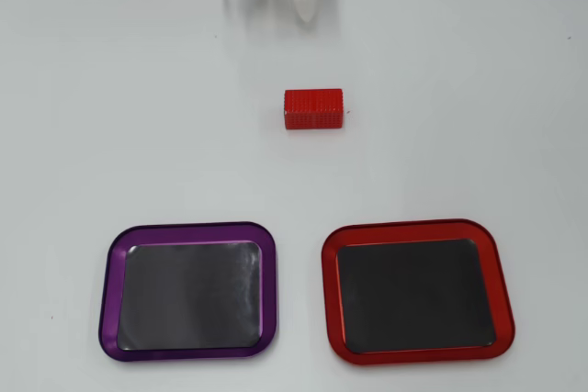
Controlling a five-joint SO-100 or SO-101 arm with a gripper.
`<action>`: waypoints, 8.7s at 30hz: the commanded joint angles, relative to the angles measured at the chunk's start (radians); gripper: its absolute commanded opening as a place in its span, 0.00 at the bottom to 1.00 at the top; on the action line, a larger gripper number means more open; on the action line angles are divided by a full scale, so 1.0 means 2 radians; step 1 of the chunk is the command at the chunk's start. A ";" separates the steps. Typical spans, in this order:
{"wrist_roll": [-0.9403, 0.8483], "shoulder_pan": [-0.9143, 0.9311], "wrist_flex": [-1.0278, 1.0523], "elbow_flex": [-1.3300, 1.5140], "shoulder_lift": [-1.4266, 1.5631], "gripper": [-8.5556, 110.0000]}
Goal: Grasp a red block and put it in the left red dish.
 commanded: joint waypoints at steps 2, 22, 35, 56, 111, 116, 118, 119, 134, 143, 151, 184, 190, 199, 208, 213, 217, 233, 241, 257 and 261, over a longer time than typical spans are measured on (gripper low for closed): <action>-0.003 0.002 -0.016 0.002 0.058 0.07; 0.002 0.005 -0.013 -0.092 0.018 0.07; 0.002 -0.002 -0.015 -0.413 -0.453 0.07; 0.000 -0.003 -0.079 -0.582 -0.742 0.28; -0.120 -0.010 -0.228 -0.514 -0.838 0.07; -0.120 -0.015 -0.228 -0.515 -0.837 0.08; -0.120 -0.015 -0.228 -0.515 -0.832 0.10; -0.120 -0.015 -0.227 -0.515 -0.824 0.12; -0.116 0.173 -0.045 -0.505 -0.523 0.28; -0.116 0.242 -0.138 -0.346 -0.516 0.29; -0.111 0.181 -0.157 -0.317 -0.517 0.29; -0.093 0.199 -0.234 -0.323 -0.703 0.29; -0.089 0.224 -0.183 -0.407 -0.798 0.28; -0.090 0.217 -0.173 -0.413 -0.811 0.07; -0.084 0.168 -0.149 -0.481 -0.668 0.07; -0.082 0.041 -0.164 -0.515 -0.536 0.07; -0.084 -0.058 -0.265 -0.515 -0.525 0.07; -0.034 -0.078 -0.398 -0.719 -0.903 0.07; -0.035 -0.078 -0.394 -0.864 -1.016 0.07; -0.038 -0.079 -0.391 -0.950 -1.118 0.11; -0.036 -0.079 -0.347 -0.950 -1.117 0.20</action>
